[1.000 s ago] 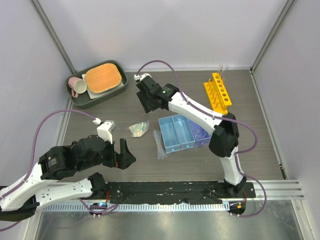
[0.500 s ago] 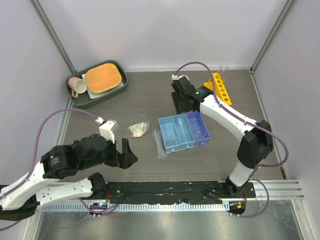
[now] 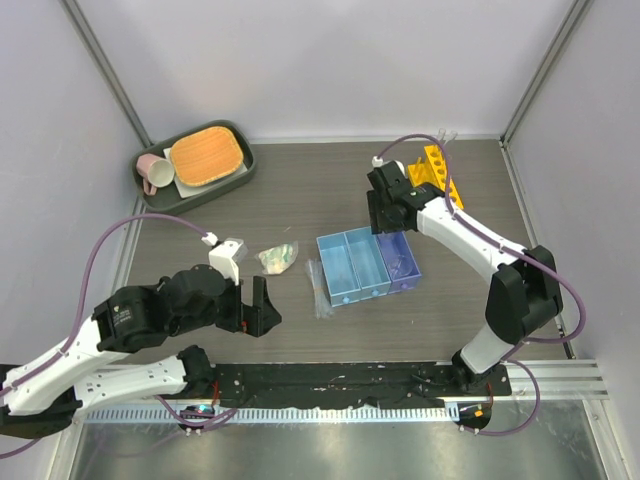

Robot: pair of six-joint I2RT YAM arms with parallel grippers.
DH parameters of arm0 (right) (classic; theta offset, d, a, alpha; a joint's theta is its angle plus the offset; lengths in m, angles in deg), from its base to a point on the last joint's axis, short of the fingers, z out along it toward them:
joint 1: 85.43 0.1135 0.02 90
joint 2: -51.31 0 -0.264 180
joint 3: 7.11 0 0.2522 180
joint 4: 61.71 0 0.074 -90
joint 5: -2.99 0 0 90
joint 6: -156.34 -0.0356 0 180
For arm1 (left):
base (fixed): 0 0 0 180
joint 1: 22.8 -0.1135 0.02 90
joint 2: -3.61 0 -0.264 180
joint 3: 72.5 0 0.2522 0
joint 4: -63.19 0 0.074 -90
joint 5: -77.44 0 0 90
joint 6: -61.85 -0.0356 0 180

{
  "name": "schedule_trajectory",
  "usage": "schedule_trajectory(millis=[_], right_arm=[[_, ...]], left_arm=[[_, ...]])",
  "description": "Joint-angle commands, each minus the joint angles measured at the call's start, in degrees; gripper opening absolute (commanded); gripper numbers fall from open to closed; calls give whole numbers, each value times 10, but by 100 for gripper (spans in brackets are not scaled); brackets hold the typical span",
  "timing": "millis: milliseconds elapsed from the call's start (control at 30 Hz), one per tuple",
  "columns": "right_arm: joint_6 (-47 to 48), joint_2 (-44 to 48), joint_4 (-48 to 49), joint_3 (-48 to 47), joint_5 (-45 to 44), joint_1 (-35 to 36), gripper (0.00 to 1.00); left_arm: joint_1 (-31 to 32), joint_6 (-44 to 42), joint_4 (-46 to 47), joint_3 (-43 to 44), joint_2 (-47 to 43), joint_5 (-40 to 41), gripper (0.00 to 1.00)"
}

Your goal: Organize the chemistry lab equipment

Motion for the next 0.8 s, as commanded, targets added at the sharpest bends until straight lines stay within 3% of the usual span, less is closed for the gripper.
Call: schedule_trajectory(millis=[0,767], right_arm=[[-21,36,46,19,2,-9,31],[-51,33,100,102,12,-32,31]], left_arm=[[-3,-13,22,11,1,-6,100],[-3,-19,32,9,20,-15,100]])
